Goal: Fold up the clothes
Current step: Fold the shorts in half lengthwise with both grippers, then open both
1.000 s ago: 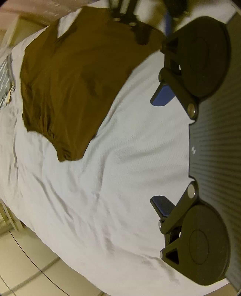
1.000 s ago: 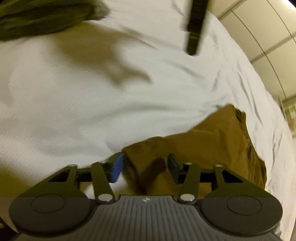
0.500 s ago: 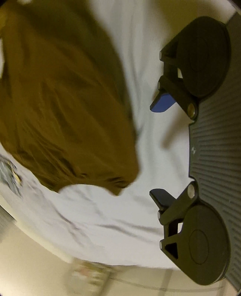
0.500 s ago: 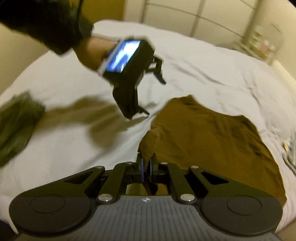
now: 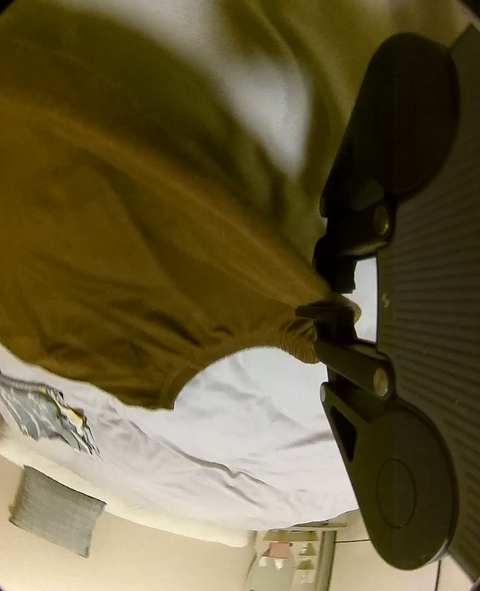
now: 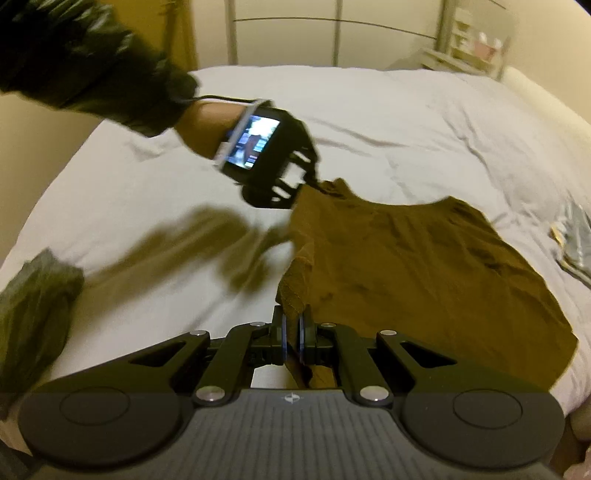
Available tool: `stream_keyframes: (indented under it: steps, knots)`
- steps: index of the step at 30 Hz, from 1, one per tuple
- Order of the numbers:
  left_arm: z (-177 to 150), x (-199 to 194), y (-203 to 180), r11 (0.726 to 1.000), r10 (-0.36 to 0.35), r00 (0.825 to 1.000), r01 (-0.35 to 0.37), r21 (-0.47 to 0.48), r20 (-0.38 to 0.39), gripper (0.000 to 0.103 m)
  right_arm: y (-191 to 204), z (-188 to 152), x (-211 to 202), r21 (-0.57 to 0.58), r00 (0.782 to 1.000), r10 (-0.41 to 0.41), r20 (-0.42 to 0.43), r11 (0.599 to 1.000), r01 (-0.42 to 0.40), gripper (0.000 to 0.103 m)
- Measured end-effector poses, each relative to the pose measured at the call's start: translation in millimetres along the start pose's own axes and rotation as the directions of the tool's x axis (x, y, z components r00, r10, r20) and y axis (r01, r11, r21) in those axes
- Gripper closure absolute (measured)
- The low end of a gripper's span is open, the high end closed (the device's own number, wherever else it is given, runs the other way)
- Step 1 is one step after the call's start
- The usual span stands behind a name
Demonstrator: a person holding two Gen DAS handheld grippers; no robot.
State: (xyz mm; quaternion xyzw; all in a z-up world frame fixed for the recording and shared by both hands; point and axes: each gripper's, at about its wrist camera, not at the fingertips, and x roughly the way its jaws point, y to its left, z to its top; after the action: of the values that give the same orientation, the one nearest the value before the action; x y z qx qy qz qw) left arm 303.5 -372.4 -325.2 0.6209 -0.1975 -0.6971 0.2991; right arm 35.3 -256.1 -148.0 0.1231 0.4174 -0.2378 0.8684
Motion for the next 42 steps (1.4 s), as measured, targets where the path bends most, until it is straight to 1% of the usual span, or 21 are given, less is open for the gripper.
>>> stream_keyframes:
  steps: [2,5,7,10,11,13,17,20,22,26,29,32,33,34,35,36,37,39,41,42]
  knots:
    - [12.1,-7.2,15.2,1.000,-0.007,1.000,0.007,-0.026,0.003,0.099,-20.3,1.3,-10.6,0.049,1.000,-0.020,0.010,0.999,0.020,0.098]
    - [41.4,-16.1,39.5,0.999,-0.018,1.000,0.018,-0.050,0.009,0.099,-61.5,2.8,-29.7,0.134,0.997,-0.073,0.027,0.989,0.069,0.098]
    - [71.2,-18.9,52.5,0.998,-0.024,1.000,0.025,-0.059,0.005,0.099,-91.6,1.6,-39.2,0.163,0.992,-0.118,0.040,0.981,0.110,0.098]
    - [126.1,-17.9,67.8,0.995,-0.040,0.999,0.040,-0.088,-0.002,0.099,-146.4,-2.3,-45.9,0.215,0.985,-0.166,0.055,0.965,0.151,0.098]
    - [143.4,-15.4,74.2,0.994,-0.049,0.999,0.048,-0.096,-0.005,0.099,-165.8,-4.1,-47.2,0.233,0.983,-0.177,0.057,0.959,0.159,0.098]
    - [166.3,-2.9,94.9,0.992,-0.079,0.997,0.076,-0.104,-0.021,0.099,-207.7,-9.8,-45.7,0.262,0.982,-0.180,0.058,0.952,0.159,0.098]
    - [211.0,39.5,132.0,0.983,-0.124,0.991,0.115,-0.144,-0.058,0.099,-292.7,-24.7,-29.3,0.315,0.989,-0.141,0.045,0.942,0.120,0.098]
    - [237.8,78.5,149.6,0.969,-0.169,0.982,0.150,-0.198,-0.085,0.099,-352.0,-38.8,-6.7,0.381,0.998,-0.069,0.010,0.922,0.060,0.098]
    - [252.6,107.7,157.2,0.962,-0.202,0.973,0.177,-0.208,-0.107,0.099,-386.3,-48.0,10.0,0.425,1.000,-0.013,-0.027,0.905,0.023,0.098]
    - [270.1,158.3,165.6,0.937,-0.267,0.953,0.223,-0.268,-0.141,0.097,-437.1,-66.1,45.6,0.491,0.995,0.053,-0.087,0.871,-0.004,0.098]
    - [279.9,192.8,166.5,0.925,-0.307,0.937,0.252,-0.284,-0.170,0.097,-467.5,-77.3,73.0,0.538,0.989,0.089,-0.114,0.843,-0.013,0.098]
    - [281.2,217.2,167.3,0.909,-0.339,0.922,0.270,-0.318,-0.186,0.096,-487.8,-84.0,97.6,0.555,0.984,0.111,-0.136,0.831,-0.017,0.098]
    - [280.4,222.6,167.3,0.904,-0.345,0.919,0.271,-0.332,-0.190,0.093,-493.1,-86.7,104.6,0.562,0.982,0.119,-0.145,0.827,-0.017,0.097]
    - [279.4,227.5,167.2,0.898,-0.351,0.916,0.270,-0.346,-0.195,0.091,-497.5,-89.9,109.7,0.575,0.980,0.123,-0.156,0.818,-0.012,0.094]
    - [277.5,230.8,167.5,0.893,-0.354,0.914,0.268,-0.362,-0.198,0.088,-501.5,-93.0,112.9,0.587,0.979,0.123,-0.165,0.810,-0.003,0.092]
    - [275.1,232.5,168.4,0.888,-0.356,0.913,0.264,-0.377,-0.200,0.083,-504.6,-95.5,111.3,0.597,0.979,0.107,-0.171,0.802,0.016,0.091]
    - [271.8,233.0,170.5,0.884,-0.350,0.914,0.250,-0.395,-0.205,0.080,-508.2,-97.8,109.0,0.607,0.981,0.082,-0.175,0.794,0.042,0.086]
    - [264.1,230.4,177.4,0.872,-0.335,0.918,0.216,-0.439,-0.214,0.071,-514.6,-103.5,102.9,0.633,0.982,0.047,-0.182,0.770,0.080,0.086]
    - [253.0,224.8,187.1,0.848,-0.324,0.921,0.180,-0.499,-0.218,0.067,-519.6,-109.2,96.2,0.659,0.982,0.023,-0.187,0.744,0.107,0.085]
    - [247.1,220.6,191.4,0.834,-0.318,0.923,0.163,-0.527,-0.218,0.066,-519.1,-110.2,93.3,0.661,0.982,0.018,-0.186,0.742,0.111,0.085]
